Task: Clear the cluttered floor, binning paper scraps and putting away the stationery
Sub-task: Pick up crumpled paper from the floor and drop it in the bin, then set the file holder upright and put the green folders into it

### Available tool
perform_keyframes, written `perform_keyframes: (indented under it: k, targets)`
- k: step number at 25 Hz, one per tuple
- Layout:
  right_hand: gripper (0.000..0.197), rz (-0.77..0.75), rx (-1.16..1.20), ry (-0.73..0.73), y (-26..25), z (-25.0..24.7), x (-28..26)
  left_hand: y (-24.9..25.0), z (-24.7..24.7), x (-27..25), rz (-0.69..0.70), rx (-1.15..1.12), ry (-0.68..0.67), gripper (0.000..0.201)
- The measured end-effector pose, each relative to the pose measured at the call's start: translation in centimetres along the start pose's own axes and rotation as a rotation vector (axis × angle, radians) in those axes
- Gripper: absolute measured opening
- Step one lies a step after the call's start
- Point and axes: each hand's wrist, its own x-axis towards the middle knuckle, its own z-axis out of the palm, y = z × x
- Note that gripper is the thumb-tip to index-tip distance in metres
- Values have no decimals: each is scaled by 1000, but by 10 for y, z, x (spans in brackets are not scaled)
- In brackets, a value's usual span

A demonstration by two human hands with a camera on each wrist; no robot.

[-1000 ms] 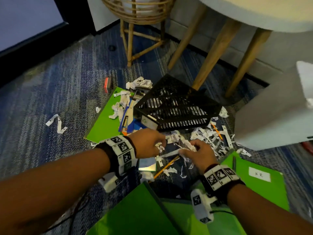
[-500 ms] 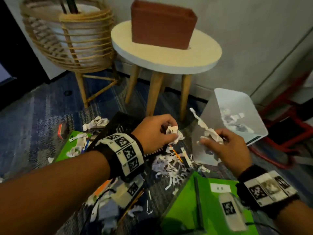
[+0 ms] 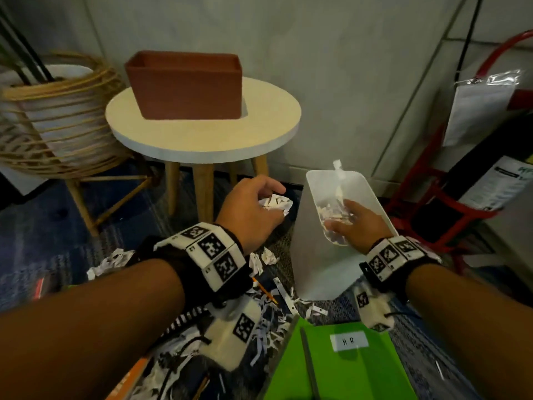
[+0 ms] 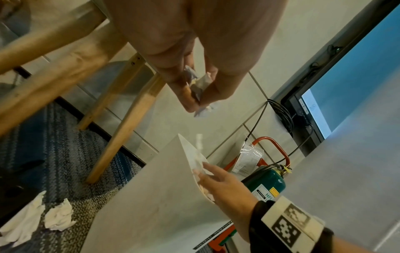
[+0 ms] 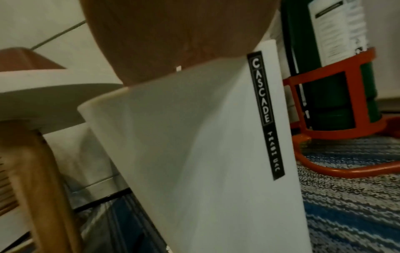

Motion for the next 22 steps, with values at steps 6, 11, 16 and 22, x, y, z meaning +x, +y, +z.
perform_keyframes:
  k: [6,11,16,22]
  targets:
    - [48,-13,213,237,-7,-8,-8,9,42,19,-19,-87,13,18]
    - [39,-12,378,354,-1,-7,-14,20,86,38,-42,-72,82,21]
    - [42,13,542,396,10,-6,-5,19,117,49,-107,28,-111,21]
    - [38,-37,527,381,13,-3,-6,5,99,24,114,362,-313,32]
